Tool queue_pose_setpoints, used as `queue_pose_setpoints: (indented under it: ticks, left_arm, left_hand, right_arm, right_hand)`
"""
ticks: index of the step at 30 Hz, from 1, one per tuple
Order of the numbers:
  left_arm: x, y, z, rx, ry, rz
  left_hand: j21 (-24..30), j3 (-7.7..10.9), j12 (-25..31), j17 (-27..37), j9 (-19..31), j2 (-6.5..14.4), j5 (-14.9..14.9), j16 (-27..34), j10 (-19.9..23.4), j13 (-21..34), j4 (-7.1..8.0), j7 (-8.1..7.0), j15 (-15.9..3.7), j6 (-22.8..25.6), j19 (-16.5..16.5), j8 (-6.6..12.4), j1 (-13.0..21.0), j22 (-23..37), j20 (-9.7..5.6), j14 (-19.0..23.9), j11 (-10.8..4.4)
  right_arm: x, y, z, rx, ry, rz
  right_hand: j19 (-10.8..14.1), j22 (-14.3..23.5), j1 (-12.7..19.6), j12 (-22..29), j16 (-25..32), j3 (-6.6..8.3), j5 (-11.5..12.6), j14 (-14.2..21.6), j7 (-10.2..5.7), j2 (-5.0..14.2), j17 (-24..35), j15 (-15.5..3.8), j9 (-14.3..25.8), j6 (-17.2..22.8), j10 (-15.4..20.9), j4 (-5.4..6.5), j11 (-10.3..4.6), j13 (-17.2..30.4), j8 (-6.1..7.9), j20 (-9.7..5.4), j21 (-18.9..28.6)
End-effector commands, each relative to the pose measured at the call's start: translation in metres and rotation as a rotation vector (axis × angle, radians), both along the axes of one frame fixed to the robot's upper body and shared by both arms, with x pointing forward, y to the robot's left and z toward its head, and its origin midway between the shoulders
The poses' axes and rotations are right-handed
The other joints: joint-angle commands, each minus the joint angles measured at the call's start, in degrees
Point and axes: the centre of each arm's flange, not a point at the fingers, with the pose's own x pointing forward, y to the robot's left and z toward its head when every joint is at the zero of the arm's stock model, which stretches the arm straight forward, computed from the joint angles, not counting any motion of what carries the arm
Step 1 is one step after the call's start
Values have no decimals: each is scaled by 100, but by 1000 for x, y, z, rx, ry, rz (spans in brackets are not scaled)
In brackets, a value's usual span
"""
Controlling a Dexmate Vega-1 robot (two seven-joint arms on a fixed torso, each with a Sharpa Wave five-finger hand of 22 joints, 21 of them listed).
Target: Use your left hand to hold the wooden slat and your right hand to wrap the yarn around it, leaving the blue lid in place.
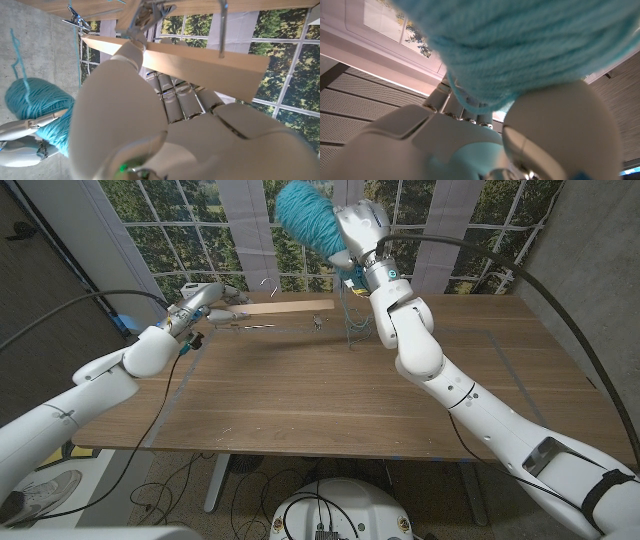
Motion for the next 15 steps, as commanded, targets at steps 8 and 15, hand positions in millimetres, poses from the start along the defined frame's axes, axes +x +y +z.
queue_pose_setpoints:
  ticks: [8, 15]
  left_arm:
    - [-11, 5, 15, 80, 94, -48]
    - [-5, 2, 26, 108, 89, -13]
  left_hand:
    - [38, 25, -33, 23, 528, 452, 59, -37, 391, 23, 82, -408, -1006, 808, -65, 240, 331, 19, -430, 650, -366]
    - [15, 13, -63, 27, 515, 429, 76, -70, 384, 20, 101, -452, -1007, 808, -112, 223, 299, 11, -437, 632, -407]
  right_arm:
    - [21, 7, 23, 3, 47, -52]
    - [7, 16, 27, 10, 147, 22]
  right_hand:
    - [-46, -13, 1689, -23, -86, -38, 88, -163, -1281, 1615, 30, -726, 47, 1654, 510, 11, -536, 34, 17, -411, 78]
    - [-99, -33, 1699, -49, -161, -68, 129, -204, -1308, 1604, 33, -732, 59, 1654, 519, 17, -562, 12, 1, -423, 103]
